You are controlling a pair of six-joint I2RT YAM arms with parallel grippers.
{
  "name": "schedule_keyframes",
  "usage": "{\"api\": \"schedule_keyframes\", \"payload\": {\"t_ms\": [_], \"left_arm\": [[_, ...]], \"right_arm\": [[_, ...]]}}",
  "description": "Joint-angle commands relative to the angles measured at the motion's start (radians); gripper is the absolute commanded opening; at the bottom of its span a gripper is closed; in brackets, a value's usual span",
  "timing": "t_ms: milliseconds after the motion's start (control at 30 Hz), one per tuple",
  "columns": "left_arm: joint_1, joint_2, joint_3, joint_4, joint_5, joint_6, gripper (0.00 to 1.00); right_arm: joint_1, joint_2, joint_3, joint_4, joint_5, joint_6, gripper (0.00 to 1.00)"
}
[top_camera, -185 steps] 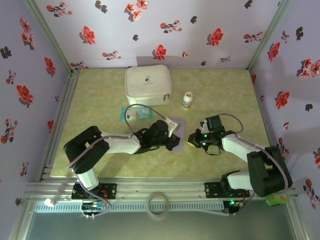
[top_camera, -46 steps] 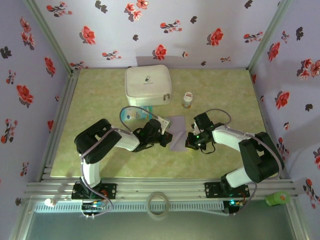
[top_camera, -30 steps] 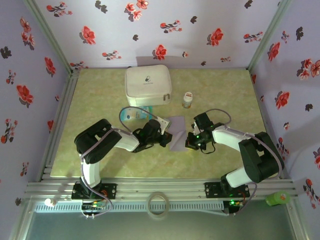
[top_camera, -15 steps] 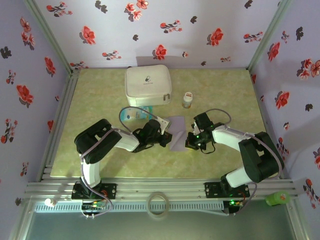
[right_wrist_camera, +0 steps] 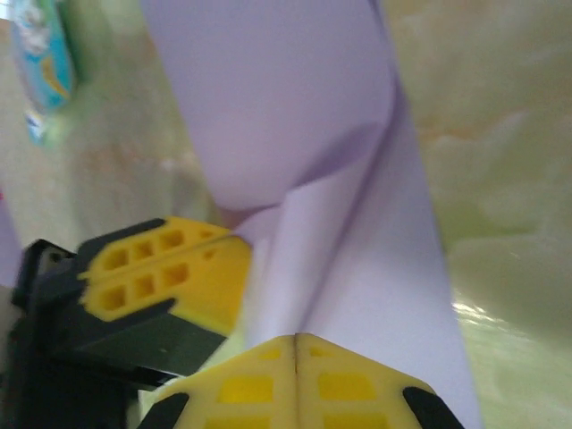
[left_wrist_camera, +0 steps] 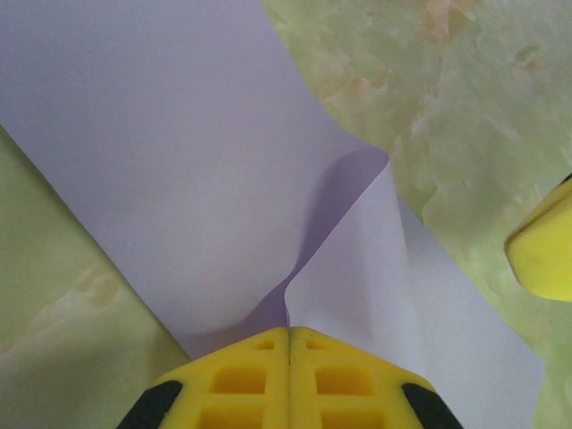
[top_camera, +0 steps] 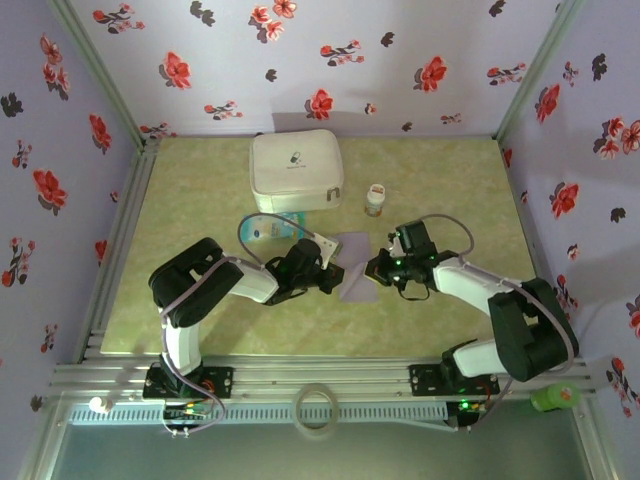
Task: Fold a paper plane with a square sheet of paper (pick it up from the middle)
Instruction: Fold the triangle a second time at the center of the table.
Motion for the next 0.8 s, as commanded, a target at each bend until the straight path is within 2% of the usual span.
{"api": "schedule_keyframes", "payload": {"t_ms": [0, 767], "left_arm": [[0.011, 0.018, -0.009, 0.001, -0.014, -0.01, 0.03], [0.016, 0.026, -0.002, -0.005, -0.006, -0.011, 0.02]], "right_arm": [[-0.004, 0.03, -0.024, 0.18, -0.064, 0.148, 0.0], [0.031, 0.2, 0.019, 0.275, -0.106, 0.181, 0.0]]}}
